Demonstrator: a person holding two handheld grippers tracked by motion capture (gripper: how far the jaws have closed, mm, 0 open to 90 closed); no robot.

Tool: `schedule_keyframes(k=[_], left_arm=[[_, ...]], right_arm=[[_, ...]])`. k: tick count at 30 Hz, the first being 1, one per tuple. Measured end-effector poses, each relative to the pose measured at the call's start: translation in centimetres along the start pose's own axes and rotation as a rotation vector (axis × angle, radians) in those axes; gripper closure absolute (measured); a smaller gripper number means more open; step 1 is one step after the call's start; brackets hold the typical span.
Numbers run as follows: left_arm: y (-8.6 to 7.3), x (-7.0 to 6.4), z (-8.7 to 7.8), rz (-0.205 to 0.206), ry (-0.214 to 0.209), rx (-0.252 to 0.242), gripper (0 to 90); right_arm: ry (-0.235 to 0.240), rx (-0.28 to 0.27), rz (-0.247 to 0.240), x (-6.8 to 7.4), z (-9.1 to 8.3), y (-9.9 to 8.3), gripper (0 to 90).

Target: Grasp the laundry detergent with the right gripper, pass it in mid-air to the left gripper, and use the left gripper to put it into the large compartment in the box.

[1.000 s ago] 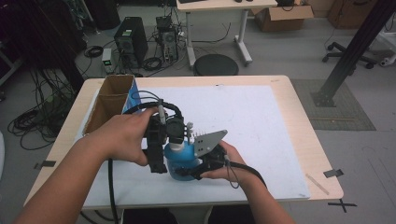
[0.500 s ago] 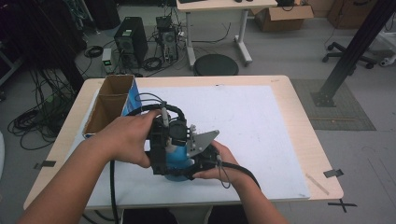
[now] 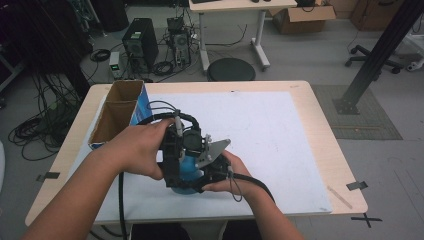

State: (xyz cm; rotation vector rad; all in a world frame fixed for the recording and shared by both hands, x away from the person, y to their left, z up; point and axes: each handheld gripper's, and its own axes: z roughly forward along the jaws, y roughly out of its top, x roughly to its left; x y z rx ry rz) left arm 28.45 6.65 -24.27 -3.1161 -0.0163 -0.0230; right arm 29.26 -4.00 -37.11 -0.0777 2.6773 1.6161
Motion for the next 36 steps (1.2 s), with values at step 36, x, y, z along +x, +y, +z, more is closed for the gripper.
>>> schedule_keyframes(k=[36], left_arm=[[0.2,0.03,0.18,0.011,-0.005,0.004,18.1]], right_arm=[[-0.002,0.0,-0.006,0.09,0.0,0.12,45.5]])
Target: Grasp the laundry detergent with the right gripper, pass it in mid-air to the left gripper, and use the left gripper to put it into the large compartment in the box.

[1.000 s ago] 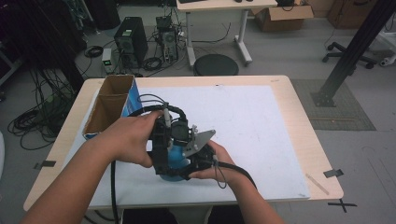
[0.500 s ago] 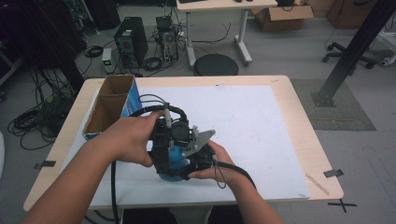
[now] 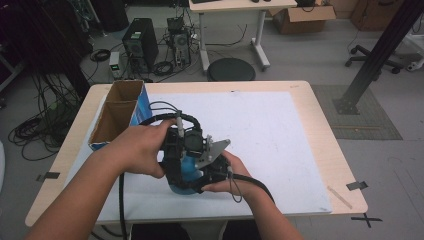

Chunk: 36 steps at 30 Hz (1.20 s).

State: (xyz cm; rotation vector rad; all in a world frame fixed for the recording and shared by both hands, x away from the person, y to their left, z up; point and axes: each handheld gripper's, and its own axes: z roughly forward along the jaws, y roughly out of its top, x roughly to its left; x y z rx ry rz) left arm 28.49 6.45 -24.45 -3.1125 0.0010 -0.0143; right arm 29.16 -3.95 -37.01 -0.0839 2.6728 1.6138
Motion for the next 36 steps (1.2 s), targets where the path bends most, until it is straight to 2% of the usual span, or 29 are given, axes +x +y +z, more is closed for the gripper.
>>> schedule_keyframes(k=[10,17,25,28,33,36], left_arm=[[-0.08,-0.01,0.11,-0.004,0.003,0.005,21.4],[-0.09,-0.02,0.04,0.001,-0.005,0.004,29.1],[-0.12,-0.02,-0.02,0.0,-0.004,0.007,33.6],[-0.1,0.04,-0.04,-0.006,0.004,0.008,37.9],[0.15,-0.23,0.16,-0.012,0.027,0.041,38.6],[0.21,-0.23,0.15,-0.011,0.032,0.043,38.9]], right_arm=[[-0.007,-0.005,-0.005,-0.07,0.03,0.09,45.5],[-0.008,-0.006,-0.01,-0.1,0.14,0.2,45.5],[-0.01,-0.007,-0.009,-0.09,0.15,0.26,45.5],[-0.001,-0.015,0.011,0.06,0.17,0.36,45.5],[-0.01,-0.006,0.005,0.11,0.26,0.34,45.5],[-0.009,-0.009,0.008,0.11,0.25,0.29,45.5]])
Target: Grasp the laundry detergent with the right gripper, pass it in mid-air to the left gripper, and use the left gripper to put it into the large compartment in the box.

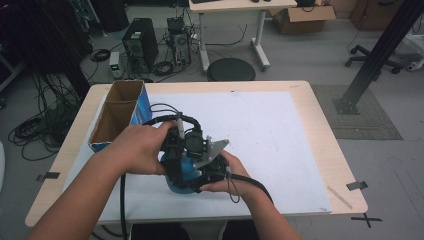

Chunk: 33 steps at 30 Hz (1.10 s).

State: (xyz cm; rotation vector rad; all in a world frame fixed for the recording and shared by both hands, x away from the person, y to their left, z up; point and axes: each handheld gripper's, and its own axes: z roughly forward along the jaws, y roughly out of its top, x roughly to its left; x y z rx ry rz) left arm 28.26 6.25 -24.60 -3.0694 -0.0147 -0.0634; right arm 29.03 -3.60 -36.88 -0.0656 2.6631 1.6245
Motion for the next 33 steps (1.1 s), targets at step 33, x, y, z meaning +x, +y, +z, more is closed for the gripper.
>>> schedule_keyframes(k=[33], left_arm=[[0.2,0.8,-0.9,-0.104,0.006,0.015,39.5]], right_arm=[[-0.014,-0.017,0.079,-0.8,-1.4,-1.6,20.0]])
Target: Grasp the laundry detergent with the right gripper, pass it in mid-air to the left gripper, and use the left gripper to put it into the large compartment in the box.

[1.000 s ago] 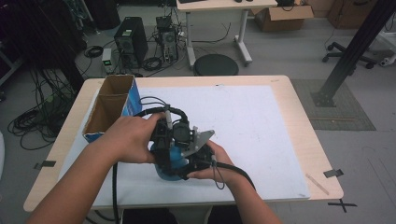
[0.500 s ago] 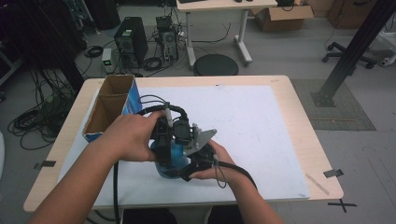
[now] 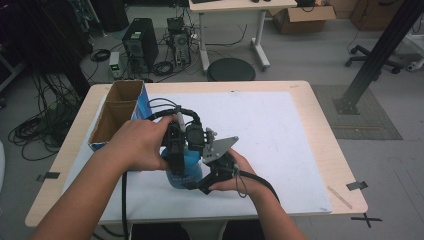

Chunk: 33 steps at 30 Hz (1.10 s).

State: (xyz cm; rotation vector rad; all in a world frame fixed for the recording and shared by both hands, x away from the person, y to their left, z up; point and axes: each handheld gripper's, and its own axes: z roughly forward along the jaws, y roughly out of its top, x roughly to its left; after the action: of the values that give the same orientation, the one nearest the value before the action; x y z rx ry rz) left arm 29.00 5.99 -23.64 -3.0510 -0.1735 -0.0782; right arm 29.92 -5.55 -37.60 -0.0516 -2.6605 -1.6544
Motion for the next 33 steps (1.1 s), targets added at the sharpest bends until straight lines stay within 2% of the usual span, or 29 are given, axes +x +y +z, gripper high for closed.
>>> schedule_keyframes(k=[2,4,5,11,13,19,22,27,32,33], left_arm=[[0.0,0.0,-0.1,-0.002,0.002,-0.003,39.5],[-0.2,0.1,-0.2,-0.013,-0.002,-0.005,39.5],[-0.2,0.2,-0.3,-0.017,-0.004,-0.007,39.5],[-1.1,0.8,-1.3,-0.108,-0.022,-0.023,39.3],[-1.6,1.2,-1.7,-0.161,-0.024,-0.03,39.3],[-2.8,2.8,-3.2,-0.364,-0.03,-0.033,39.2],[-3.1,3.4,-4.0,-0.438,-0.024,-0.023,39.2],[-3.7,4.5,-5.3,-0.567,-0.025,-0.011,39.2],[-5.1,6.1,-6.7,-0.757,-0.057,-0.034,39.2],[-5.5,6.4,-6.9,-0.783,-0.06,-0.038,39.2]], right_arm=[[0.001,-0.001,0.004,0.0,-0.1,0.0,18.5],[-0.006,-0.003,0.015,-0.1,-0.4,0.1,9.4],[-0.006,-0.003,0.015,-0.1,-0.4,0.1,9.4],[-0.012,0.006,0.023,-0.2,-2.4,0.1,1.6],[-0.026,0.002,0.026,-0.2,-3.7,0.2,1.5],[-0.094,0.029,0.04,-0.6,-7.7,-0.1,0.8],[-0.137,0.05,0.052,-0.7,-9.5,-0.3,0.6],[-0.177,0.101,0.059,-0.8,-11.4,-0.5,0.9],[-0.223,0.169,0.073,-1.2,-12.9,-0.8,1.1],[-0.23,0.185,0.078,-1.3,-13.2,-0.9,1.1]])
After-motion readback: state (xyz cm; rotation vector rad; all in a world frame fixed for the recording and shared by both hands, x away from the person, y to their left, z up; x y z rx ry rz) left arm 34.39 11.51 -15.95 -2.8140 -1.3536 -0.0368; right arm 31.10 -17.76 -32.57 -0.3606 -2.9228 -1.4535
